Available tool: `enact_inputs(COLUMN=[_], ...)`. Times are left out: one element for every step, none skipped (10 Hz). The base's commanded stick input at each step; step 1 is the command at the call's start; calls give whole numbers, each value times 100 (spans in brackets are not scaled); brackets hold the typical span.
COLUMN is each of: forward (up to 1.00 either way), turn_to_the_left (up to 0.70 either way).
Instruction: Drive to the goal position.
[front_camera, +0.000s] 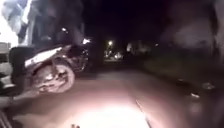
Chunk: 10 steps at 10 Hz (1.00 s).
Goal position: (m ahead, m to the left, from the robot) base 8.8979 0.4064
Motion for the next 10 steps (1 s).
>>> enact_inputs(forward=[100,100,100,100,100,100,100,100,100,100], turn_to_the_left=[0,0,-2,-19,-27,-27,-27,-27,-27,-27])
